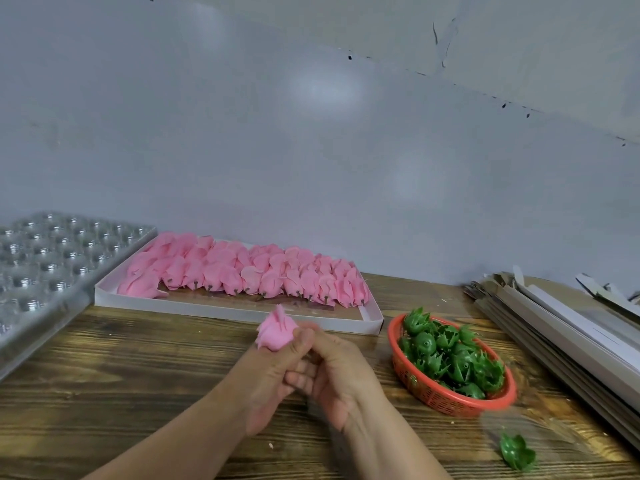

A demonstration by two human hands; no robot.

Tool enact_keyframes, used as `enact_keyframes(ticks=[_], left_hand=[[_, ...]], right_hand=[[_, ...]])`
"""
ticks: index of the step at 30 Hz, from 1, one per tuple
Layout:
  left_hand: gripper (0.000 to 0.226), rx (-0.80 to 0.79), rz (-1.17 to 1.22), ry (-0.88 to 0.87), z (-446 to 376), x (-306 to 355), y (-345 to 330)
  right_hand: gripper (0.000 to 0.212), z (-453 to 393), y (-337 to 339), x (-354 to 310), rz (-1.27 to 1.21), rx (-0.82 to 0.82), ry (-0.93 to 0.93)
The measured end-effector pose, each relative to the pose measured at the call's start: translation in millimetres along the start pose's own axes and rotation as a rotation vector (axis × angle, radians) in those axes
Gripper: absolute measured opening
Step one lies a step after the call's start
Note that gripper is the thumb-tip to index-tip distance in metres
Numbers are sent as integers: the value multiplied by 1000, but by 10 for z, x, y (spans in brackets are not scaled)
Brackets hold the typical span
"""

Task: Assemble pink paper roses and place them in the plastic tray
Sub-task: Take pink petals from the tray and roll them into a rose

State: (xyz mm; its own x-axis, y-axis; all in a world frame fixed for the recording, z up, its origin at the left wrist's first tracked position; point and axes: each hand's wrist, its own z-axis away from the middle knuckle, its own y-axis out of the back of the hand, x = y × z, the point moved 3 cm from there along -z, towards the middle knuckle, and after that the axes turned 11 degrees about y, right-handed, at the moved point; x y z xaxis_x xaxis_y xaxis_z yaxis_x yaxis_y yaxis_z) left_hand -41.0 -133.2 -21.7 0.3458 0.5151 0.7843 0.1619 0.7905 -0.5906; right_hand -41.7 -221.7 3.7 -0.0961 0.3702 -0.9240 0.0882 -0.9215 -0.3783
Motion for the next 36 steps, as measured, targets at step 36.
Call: enact_keyframes(ticks=[36], left_hand=[[55, 15, 77, 36, 10, 113, 73]], right_hand=[[10, -33, -74, 163, 89, -254, 323]])
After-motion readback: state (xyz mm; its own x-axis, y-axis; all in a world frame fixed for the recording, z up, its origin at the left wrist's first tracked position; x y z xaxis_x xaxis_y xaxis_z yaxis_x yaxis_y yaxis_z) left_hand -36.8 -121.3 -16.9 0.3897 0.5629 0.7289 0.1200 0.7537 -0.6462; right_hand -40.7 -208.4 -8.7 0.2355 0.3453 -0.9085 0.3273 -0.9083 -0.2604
